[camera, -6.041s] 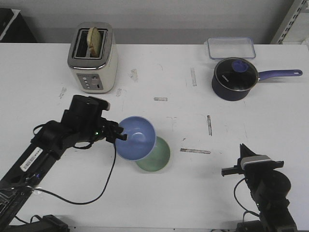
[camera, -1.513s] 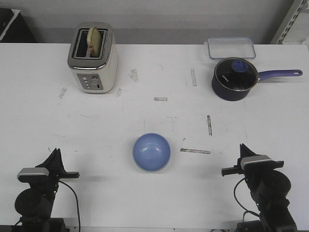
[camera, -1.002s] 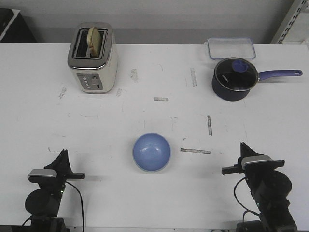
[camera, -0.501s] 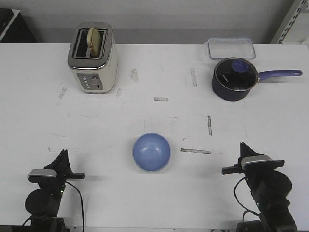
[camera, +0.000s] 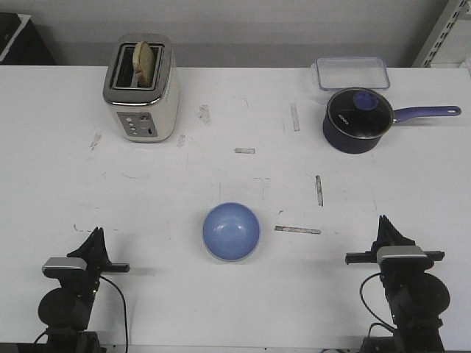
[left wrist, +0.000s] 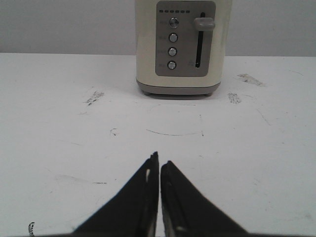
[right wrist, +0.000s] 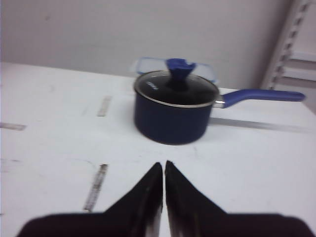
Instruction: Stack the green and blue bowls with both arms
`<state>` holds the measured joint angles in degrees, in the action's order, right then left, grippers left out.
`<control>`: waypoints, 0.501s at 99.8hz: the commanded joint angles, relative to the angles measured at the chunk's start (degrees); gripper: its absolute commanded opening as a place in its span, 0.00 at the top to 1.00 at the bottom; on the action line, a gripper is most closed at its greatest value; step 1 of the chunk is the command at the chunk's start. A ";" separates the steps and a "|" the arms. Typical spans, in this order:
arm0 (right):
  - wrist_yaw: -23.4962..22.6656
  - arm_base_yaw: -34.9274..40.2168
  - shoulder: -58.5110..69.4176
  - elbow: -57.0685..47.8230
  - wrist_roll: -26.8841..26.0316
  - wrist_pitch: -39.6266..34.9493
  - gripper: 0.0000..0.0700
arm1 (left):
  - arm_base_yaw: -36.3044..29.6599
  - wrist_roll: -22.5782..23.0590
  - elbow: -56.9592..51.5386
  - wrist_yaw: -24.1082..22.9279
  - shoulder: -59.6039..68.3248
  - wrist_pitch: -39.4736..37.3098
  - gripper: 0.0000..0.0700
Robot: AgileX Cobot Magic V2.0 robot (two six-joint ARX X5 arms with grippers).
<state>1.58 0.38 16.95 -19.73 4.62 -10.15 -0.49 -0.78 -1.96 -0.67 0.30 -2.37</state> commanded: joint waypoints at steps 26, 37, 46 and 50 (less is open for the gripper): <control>-0.15 -2.67 -14.08 15.47 -6.67 4.35 1.00 | 0.07 0.13 1.22 0.11 -0.11 -0.63 1.00; -0.31 -2.67 -16.90 18.99 -7.96 5.90 1.00 | 0.04 0.13 1.22 0.13 -0.11 -0.61 1.00; -0.48 -2.71 -16.87 18.99 -7.98 5.86 1.00 | 0.07 0.11 1.18 0.13 -0.11 -0.63 1.00; -0.50 -2.71 -16.87 18.99 -7.93 6.34 1.00 | 0.07 0.13 1.18 0.11 -0.02 -0.74 1.00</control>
<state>1.13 -2.26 0.40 -0.84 -2.13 -5.32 -0.49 -0.78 -1.96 -0.67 0.32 -2.20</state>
